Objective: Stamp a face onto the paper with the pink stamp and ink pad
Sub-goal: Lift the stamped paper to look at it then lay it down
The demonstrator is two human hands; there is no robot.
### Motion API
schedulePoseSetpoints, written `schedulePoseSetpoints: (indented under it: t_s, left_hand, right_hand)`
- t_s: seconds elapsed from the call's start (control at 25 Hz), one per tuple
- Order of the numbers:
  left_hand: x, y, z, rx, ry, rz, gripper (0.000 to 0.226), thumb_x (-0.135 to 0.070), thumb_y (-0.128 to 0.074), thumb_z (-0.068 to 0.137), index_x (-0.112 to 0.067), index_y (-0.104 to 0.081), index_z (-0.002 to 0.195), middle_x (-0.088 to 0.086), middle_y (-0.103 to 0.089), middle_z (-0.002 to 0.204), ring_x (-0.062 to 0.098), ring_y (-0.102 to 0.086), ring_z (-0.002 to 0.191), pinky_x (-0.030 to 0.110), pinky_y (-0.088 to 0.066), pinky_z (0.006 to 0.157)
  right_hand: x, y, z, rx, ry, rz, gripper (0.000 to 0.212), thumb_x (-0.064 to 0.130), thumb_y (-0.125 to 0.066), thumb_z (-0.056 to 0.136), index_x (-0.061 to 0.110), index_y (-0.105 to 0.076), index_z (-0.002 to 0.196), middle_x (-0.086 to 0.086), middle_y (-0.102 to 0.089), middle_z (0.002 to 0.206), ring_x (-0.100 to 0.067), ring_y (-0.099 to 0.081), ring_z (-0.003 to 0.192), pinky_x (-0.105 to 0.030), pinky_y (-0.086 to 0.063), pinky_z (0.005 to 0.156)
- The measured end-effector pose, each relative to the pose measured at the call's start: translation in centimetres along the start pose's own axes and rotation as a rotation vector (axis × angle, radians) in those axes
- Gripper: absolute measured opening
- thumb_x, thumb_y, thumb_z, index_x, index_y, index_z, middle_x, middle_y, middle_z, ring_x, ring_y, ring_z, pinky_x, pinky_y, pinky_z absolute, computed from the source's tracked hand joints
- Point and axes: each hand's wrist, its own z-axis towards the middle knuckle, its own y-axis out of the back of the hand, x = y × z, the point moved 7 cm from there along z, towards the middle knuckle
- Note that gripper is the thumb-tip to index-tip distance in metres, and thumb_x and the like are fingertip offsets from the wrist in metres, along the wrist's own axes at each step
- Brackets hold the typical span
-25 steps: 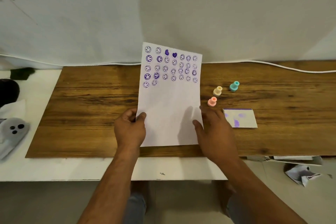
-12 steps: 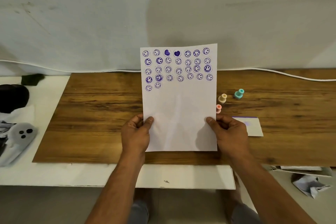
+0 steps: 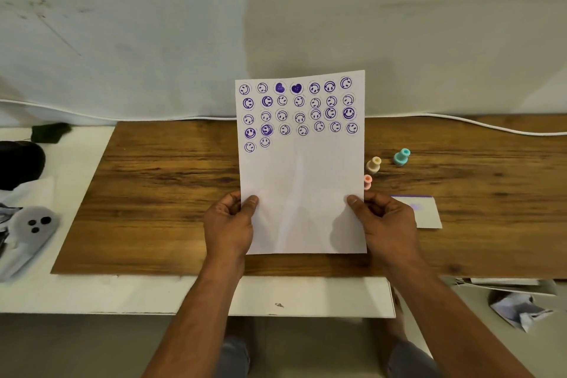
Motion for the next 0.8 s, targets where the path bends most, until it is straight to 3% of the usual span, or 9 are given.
schedulePoseSetpoints:
  t_s: [0.08,0.24,0.4,0.6,0.8]
  left_hand:
    - [-0.1,-0.09,-0.04,0.002,-0.012,0.001,0.017,-0.007,-0.072,0.095,-0.023,-0.075,0.089,-0.021,-0.08,0.075,-0.007,-0.072,0.066,0.008,-0.053,0.058]
    - [-0.2,-0.16,0.03,-0.006,-0.029,0.007,0.016,-0.007,-0.072,0.095,-0.022,-0.075,0.092,-0.021,-0.079,0.072,-0.008,-0.071,0.065,0.008,-0.053,0.059]
    - [-0.09,-0.15,-0.04,-0.009,-0.028,0.021,0.017,-0.008,-0.072,0.095,-0.024,-0.075,0.089,-0.021,-0.079,0.072,-0.006,-0.071,0.066,0.012,-0.057,0.064]
    - [-0.17,-0.09,-0.03,-0.021,-0.039,0.032,0.016,-0.011,-0.073,0.095,-0.025,-0.076,0.091,-0.023,-0.079,0.075,-0.007,-0.073,0.069,0.009,-0.055,0.061]
    - [-0.08,-0.07,-0.09,-0.046,-0.022,0.04,0.017,-0.011,-0.074,0.094,-0.027,-0.076,0.091,-0.021,-0.08,0.076,-0.004,-0.073,0.071,0.009,-0.054,0.061]
  right_hand:
    - [0.13,-0.03,0.03,0.005,0.005,0.001,0.012,0.034,-0.079,0.089,0.035,-0.076,0.1,0.03,-0.071,0.091,0.001,-0.069,0.084,-0.015,-0.055,0.065]
    - [0.18,-0.11,0.13,0.0,0.018,0.001,0.01,0.034,-0.078,0.09,0.037,-0.074,0.099,0.026,-0.071,0.097,-0.004,-0.067,0.09,-0.021,-0.056,0.07]
    - [0.38,0.01,0.2,0.006,0.024,0.001,0.009,0.034,-0.08,0.089,0.039,-0.073,0.091,0.027,-0.073,0.09,0.0,-0.07,0.082,-0.011,-0.054,0.059]
    - [0.39,-0.14,0.35,0.02,0.038,0.004,0.012,0.03,-0.079,0.09,0.039,-0.072,0.089,0.033,-0.072,0.075,0.011,-0.068,0.077,-0.009,-0.052,0.058]
    - [0.56,-0.25,0.28,0.033,0.065,-0.015,0.014,0.028,-0.079,0.091,0.039,-0.071,0.09,0.039,-0.07,0.073,0.014,-0.067,0.076,-0.007,-0.052,0.057]
